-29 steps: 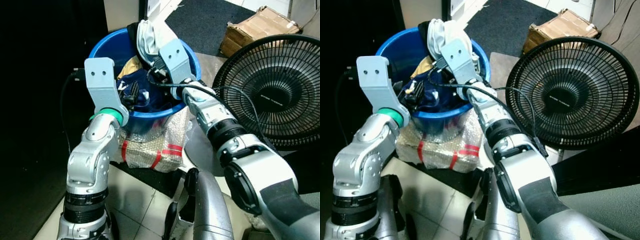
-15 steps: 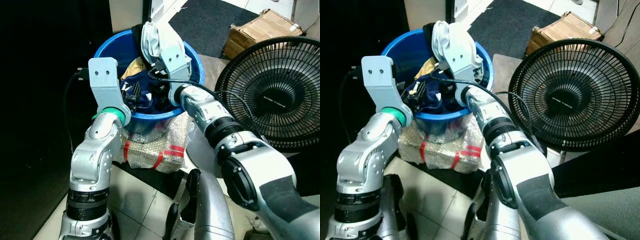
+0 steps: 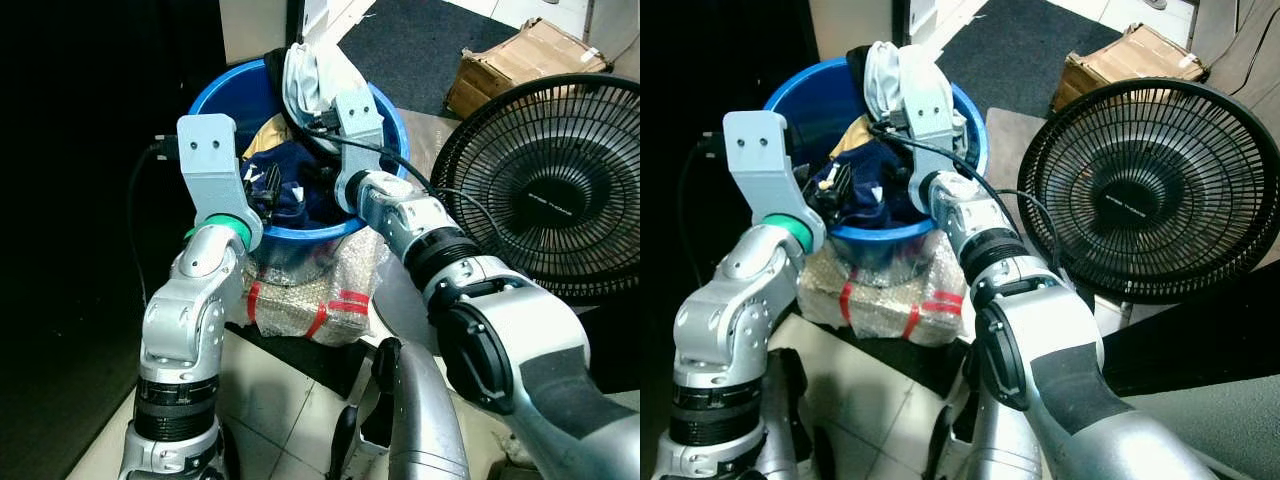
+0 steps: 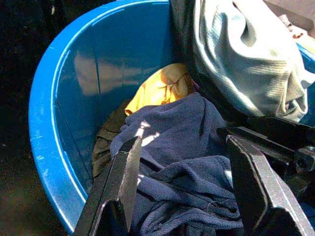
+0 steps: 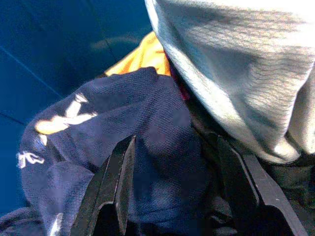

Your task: Clothes washing

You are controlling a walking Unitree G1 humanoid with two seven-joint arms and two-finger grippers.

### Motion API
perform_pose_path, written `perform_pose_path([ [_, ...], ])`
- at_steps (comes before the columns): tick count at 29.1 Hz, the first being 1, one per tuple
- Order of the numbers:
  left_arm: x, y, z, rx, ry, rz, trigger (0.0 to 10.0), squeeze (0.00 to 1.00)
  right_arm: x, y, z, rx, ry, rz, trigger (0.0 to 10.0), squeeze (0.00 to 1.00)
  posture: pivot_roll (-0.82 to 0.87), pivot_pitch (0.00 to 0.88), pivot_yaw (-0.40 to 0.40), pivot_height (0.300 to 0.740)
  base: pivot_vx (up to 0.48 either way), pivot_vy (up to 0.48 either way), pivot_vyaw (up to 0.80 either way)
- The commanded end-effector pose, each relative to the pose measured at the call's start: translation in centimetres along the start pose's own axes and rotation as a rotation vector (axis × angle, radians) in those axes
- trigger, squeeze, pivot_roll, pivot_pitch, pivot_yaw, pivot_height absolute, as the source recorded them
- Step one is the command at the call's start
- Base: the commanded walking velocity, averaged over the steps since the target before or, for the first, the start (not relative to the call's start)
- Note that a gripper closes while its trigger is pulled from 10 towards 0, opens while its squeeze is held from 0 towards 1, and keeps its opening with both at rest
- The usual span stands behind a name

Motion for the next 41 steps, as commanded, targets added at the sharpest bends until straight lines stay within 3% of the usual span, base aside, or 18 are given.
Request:
perform_pose_path([
  [1,-2.2,-1.1,-0.2,0.054,-0.1,-0.005,10.0,0.0,-4.2,1.3,-0.4,-0.049,-0.152,-0.106,10.0,0.0,0.16,0.341,-0.088,0.439,0.0,0.0,0.0],
  [4,-2.3,-1.1,-0.1,0.054,-0.101,-0.007,10.0,0.0,-4.7,1.9,-0.6,-0.066,-0.176,-0.198,10.0,0.0,0.16,0.339,-0.088,0.439,0.0,0.0,0.0],
  [9,-2.3,-1.1,0.0,0.052,-0.102,-0.007,10.0,0.0,-5.5,2.7,-0.9,-0.067,-0.209,-0.261,10.0,0.0,0.15,0.335,-0.086,0.439,0.0,0.0,0.0],
  [12,-2.3,-1.2,0.1,0.053,-0.103,-0.006,10.0,0.0,-7.3,3.4,-1.4,-0.033,-0.265,-0.328,10.0,0.0,0.15,0.333,-0.083,0.439,0.0,0.0,0.0],
  [16,-2.3,-1.3,0.0,0.053,-0.103,-0.003,10.0,0.0,-9.0,2.6,-1.9,0.118,-0.287,-0.216,10.0,0.0,0.14,0.332,-0.083,0.439,0.0,0.0,0.0],
  [18,-2.3,-1.3,0.0,0.053,-0.103,-0.002,10.0,0.0,-9.2,2.6,-2.0,0.13,-0.293,-0.214,10.0,0.0,0.14,0.332,-0.083,0.439,0.0,0.0,0.0],
  [22,-2.3,-1.3,0.1,0.053,-0.105,-0.005,10.0,0.0,-10.2,3.2,-2.4,0.112,-0.323,-0.185,10.0,0.0,0.12,0.331,-0.082,0.439,0.0,0.0,0.0],
  [24,-2.4,-1.2,0.1,0.05,-0.106,-0.007,10.0,0.0,-11.1,4.0,-2.8,0.058,-0.346,-0.096,10.0,0.0,0.13,0.327,-0.082,0.439,0.0,0.0,0.0],
  [25,-2.4,-1.2,0.1,0.05,-0.106,-0.007,10.0,0.0,-11.1,4.0,-2.8,0.058,-0.346,-0.096,10.0,0.0,0.13,0.327,-0.082,0.439,0.0,0.0,0.0],
  [28,-2.4,-1.2,0.2,0.049,-0.105,-0.006,10.0,0.0,-11.4,4.1,-2.9,0.041,-0.335,0.018,10.0,0.0,0.13,0.325,-0.079,0.439,0.0,0.0,0.0],
  [29,-2.4,-1.2,0.2,0.05,-0.104,-0.004,10.0,0.0,-11.2,3.9,-2.8,0.046,-0.319,0.052,3.8,0.0,0.14,0.32,-0.078,0.439,0.0,0.0,0.0],
  [30,-2.4,-1.2,0.2,0.051,-0.103,-0.003,10.0,0.0,-11.1,3.7,-2.7,0.053,-0.307,0.072,3.8,0.0,0.14,0.32,-0.078,0.439,0.0,0.0,0.0],
  [31,-2.4,-1.2,0.1,0.051,-0.102,-0.001,10.0,0.0,-10.9,3.6,-2.6,0.057,-0.295,0.087,0.0,0.0,0.14,0.318,-0.078,0.439,0.0,0.0,0.0],
  [41,-2.5,-1.3,0.1,0.056,-0.102,0.001,10.0,0.0,-9.3,2.8,-2.1,0.079,-0.215,0.181,0.0,0.0,0.15,0.312,-0.08,0.439,0.0,0.0,0.0],
])
Point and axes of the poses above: a point about 5 cm out from each wrist's last joint towards the gripper, its own z axis pointing out of the wrist towards the gripper, its own x axis along the axis of the wrist's last joint, y = z × x, the point moved 2 cm from there along z, pointing out of the wrist towards the gripper, and after that the axes turned 2 degrees about -z, right-handed, at the moved point
